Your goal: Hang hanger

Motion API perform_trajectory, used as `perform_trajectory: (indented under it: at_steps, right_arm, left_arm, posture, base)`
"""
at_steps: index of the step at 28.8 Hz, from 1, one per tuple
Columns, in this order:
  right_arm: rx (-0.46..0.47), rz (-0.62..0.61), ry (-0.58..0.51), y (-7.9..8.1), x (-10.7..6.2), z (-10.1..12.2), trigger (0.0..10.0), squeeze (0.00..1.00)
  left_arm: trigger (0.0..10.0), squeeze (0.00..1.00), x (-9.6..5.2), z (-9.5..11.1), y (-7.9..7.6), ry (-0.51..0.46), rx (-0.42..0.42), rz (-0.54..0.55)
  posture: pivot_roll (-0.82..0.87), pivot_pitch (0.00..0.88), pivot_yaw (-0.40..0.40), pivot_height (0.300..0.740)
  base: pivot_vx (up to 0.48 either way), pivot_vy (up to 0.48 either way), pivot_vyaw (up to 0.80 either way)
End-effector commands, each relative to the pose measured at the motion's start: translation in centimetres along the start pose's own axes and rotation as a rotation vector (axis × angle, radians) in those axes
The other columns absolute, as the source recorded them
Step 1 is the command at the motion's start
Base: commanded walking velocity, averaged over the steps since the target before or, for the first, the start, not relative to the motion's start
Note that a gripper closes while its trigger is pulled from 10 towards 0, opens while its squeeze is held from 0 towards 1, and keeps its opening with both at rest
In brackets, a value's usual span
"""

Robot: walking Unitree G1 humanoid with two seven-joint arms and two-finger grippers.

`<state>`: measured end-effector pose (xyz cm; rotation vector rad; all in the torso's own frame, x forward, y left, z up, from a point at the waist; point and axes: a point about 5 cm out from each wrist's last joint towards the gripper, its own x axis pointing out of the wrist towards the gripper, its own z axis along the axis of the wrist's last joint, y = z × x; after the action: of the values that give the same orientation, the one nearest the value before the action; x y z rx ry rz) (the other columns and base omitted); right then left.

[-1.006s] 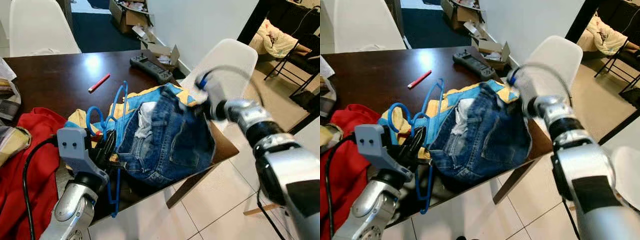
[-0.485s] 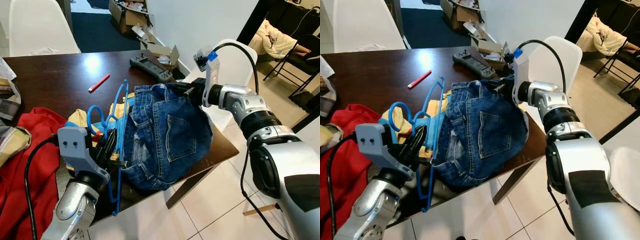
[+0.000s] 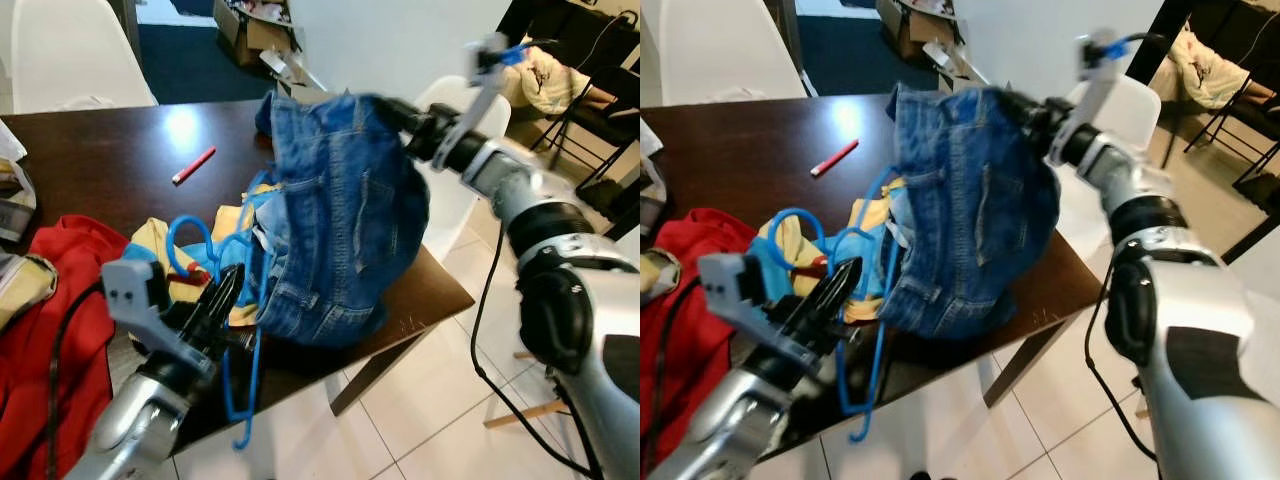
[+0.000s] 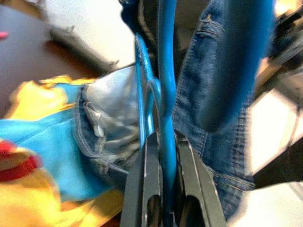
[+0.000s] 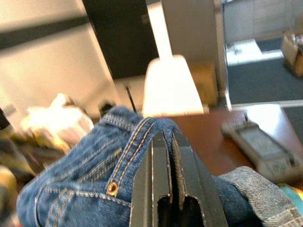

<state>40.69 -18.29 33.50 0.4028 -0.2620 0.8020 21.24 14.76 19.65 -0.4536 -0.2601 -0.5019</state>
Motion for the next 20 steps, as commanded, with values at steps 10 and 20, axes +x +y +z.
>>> perform_trajectory:
  at_steps: [10, 20]
  right_arm:
    - [0.084, 0.151, -0.123, 0.9, -0.2, 2.6, 0.0, 0.00]
    - [0.087, 0.470, 0.068, 2.5, -0.4, 0.0, 0.0, 0.00]
  left_arm:
    - [10.0, 0.00, -1.2, 0.8, -3.2, 0.032, -0.101, -0.306]
    - [10.0, 0.00, -1.0, 1.4, -2.4, 0.018, -0.073, -0.267]
  posture:
    - [0.14, 0.105, -0.229, 0.740]
    - [0.14, 0.109, -0.227, 0.740]
  base:
    - [0.000, 0.000, 0.00]
    - [0.000, 0.000, 0.00]
